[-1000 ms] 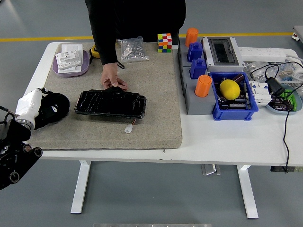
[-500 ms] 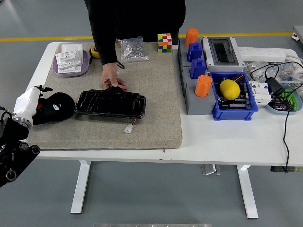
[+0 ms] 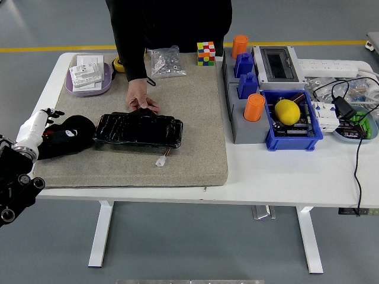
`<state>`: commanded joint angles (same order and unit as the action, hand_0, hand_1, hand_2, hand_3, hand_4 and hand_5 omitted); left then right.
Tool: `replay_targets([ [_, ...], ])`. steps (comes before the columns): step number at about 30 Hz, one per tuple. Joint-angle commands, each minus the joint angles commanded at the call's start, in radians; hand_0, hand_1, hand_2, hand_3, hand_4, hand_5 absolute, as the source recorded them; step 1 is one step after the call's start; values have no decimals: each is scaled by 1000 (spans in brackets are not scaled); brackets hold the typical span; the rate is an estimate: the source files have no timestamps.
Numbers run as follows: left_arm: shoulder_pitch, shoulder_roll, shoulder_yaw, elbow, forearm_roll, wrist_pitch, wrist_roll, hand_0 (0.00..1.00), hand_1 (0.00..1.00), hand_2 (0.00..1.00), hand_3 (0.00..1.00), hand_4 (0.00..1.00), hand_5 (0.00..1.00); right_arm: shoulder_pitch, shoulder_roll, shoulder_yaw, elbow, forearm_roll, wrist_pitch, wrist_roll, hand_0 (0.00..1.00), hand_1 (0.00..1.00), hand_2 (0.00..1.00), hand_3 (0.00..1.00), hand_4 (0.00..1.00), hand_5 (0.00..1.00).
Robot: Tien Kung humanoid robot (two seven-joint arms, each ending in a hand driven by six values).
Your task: Pick the rag up,wipe the panel,place it on the desk
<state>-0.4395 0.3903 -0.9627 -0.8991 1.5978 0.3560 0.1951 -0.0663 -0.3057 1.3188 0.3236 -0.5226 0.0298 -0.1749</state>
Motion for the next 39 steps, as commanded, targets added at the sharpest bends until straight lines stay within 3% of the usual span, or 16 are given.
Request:
replay_targets([
  [14, 9, 26, -12, -18, -8, -66, 4, 547, 838, 876, 834, 927, 249, 3, -1, 5, -3, -2, -1, 1, 704, 578, 677, 614, 998, 612],
  [33, 43, 60, -39, -115, -60, -63, 6, 535, 836, 870, 838, 937, 252, 6, -1, 16, -14, -14, 4, -5, 705, 575, 679, 612, 998, 603],
  [39, 60, 75, -49, -172, -59, -68, 14, 535, 834, 867, 831, 940, 261, 7, 0, 19, -20, -14, 7, -7, 707, 575, 678, 612, 998, 602],
])
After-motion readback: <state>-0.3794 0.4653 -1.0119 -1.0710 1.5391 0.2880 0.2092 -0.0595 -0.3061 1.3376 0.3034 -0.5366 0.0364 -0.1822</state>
